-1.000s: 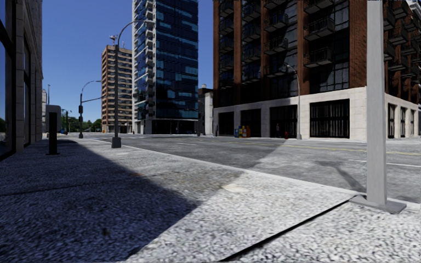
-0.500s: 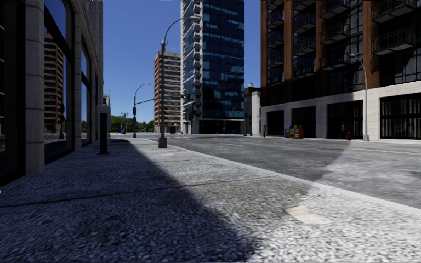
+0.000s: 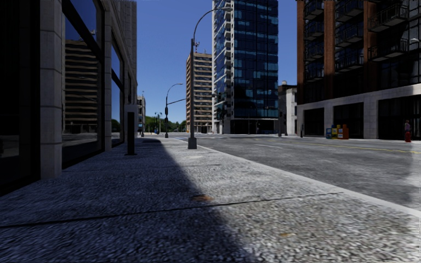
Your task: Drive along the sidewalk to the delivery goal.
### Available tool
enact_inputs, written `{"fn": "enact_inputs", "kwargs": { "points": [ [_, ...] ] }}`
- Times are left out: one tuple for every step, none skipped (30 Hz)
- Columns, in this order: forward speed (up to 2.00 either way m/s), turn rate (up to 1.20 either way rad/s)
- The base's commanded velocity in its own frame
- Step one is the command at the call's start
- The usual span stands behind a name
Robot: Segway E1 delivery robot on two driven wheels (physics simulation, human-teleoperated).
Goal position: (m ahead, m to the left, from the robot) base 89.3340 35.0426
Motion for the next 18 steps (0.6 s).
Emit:
{"fn": "enact_inputs", "kwargs": {
  "points": [
    [1.65, 0.43],
    [2.0, 0.43],
    [2.0, 0.43],
    [2.0, 0.43],
    [2.0, 0.43],
    [2.0, 0.43],
    [2.0, 0.43],
    [2.0, 0.44],
    [2.0, 0.44],
    [2.0, 0.44],
    [2.0, 0.44],
    [2.0, 0.44],
    [2.0, 0.44],
    [2.0, 0.44],
    [2.0, 0.35],
    [2.0, 0.3],
    [2.0, 0.24],
    [2.0, 0.17]
  ]
}}
